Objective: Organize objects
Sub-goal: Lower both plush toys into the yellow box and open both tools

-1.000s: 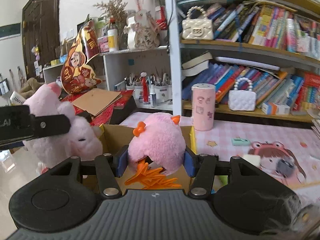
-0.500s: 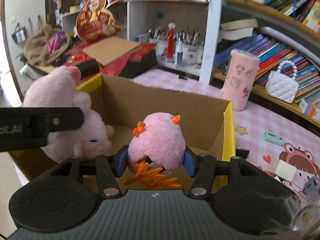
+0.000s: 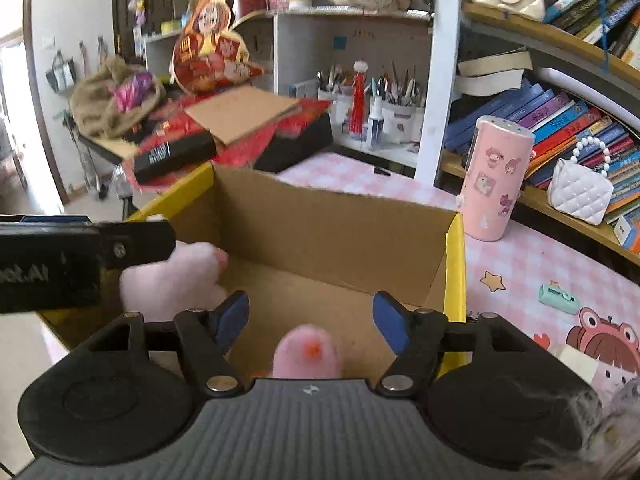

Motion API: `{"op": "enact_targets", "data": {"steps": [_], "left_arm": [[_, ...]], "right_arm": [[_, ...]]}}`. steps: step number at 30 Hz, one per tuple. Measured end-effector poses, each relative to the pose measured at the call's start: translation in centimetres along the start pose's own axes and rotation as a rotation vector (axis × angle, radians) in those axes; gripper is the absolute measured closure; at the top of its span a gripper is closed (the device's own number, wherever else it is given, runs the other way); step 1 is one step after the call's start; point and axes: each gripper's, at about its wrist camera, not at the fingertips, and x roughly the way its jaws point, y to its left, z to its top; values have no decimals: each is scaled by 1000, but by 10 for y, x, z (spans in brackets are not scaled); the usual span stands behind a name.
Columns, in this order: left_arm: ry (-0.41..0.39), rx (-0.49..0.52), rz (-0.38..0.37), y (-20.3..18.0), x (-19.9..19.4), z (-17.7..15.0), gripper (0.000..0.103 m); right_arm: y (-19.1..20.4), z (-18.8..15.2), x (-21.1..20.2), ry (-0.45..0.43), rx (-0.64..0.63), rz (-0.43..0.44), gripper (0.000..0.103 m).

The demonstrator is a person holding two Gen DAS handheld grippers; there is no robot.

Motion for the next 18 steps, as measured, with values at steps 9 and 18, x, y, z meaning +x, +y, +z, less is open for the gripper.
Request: {"op": "enact_targets", "data": {"steps": [9,18], "left_arm": [[-97,21,23,14,-73,-15,4],[5,10,61,36,-112,-64,3]], "right_arm": [[20,-14,-77,-113,76,-79,36],[62,-67,-131,-87,73,-156,34]]}}
